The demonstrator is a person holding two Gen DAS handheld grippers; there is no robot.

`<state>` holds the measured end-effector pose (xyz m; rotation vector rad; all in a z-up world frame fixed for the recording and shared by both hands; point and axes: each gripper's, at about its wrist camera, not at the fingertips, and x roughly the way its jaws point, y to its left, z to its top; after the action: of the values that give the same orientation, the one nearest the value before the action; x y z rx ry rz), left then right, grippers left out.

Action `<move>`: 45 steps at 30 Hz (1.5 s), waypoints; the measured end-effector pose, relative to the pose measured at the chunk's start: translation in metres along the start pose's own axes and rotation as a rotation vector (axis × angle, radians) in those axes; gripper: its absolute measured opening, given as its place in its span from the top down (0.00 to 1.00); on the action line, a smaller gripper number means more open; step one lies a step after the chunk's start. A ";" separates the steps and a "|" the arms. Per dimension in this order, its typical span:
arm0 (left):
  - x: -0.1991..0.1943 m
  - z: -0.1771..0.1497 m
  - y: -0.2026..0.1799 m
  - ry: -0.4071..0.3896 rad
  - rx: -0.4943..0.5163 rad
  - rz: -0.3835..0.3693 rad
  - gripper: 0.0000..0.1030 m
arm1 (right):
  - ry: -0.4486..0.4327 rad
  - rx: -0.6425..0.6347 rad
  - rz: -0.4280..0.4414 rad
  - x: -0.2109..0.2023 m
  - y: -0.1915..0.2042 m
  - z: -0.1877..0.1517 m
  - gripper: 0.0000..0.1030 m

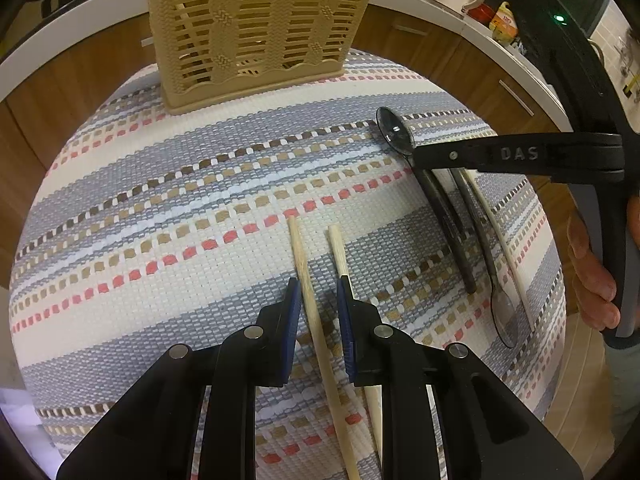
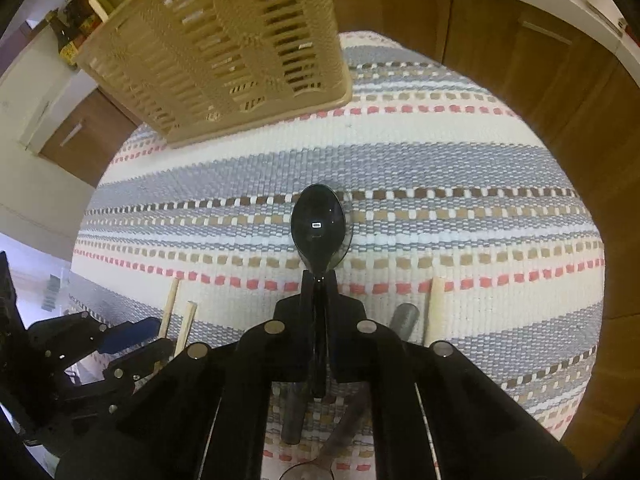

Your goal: Organize utensils

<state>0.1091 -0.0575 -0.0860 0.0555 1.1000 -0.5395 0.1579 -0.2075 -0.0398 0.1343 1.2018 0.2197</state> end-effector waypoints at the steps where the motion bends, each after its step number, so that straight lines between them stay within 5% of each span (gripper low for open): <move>1: 0.000 -0.001 0.000 -0.001 -0.001 0.002 0.85 | -0.010 0.009 0.015 -0.005 -0.004 0.000 0.96; 3: 0.000 -0.001 0.002 -0.005 -0.002 0.035 0.96 | -0.029 0.027 0.021 -0.014 -0.013 0.001 0.96; 15: -0.018 -0.006 0.044 -0.109 -0.233 -0.023 1.00 | 0.011 0.087 -0.032 -0.003 -0.036 0.010 0.96; 18: -0.022 -0.006 0.056 -0.100 -0.261 -0.097 1.00 | 0.021 0.085 -0.032 0.001 -0.035 0.010 0.96; 21: -0.019 -0.004 0.049 -0.032 -0.181 -0.156 0.92 | 0.034 0.082 -0.027 0.001 -0.036 0.011 0.96; 31: -0.017 -0.001 0.010 0.133 0.064 -0.008 0.85 | 0.104 0.039 -0.053 0.003 -0.039 0.001 0.95; 43: -0.011 0.020 0.013 0.248 0.096 -0.040 0.84 | 0.181 -0.003 -0.082 0.012 -0.029 0.020 0.95; 45: -0.011 0.018 0.014 0.246 0.117 0.010 0.94 | 0.178 -0.004 -0.088 0.012 -0.026 0.021 0.95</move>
<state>0.1263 -0.0469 -0.0716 0.2348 1.3059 -0.5985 0.1847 -0.2297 -0.0493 0.0585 1.3812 0.1593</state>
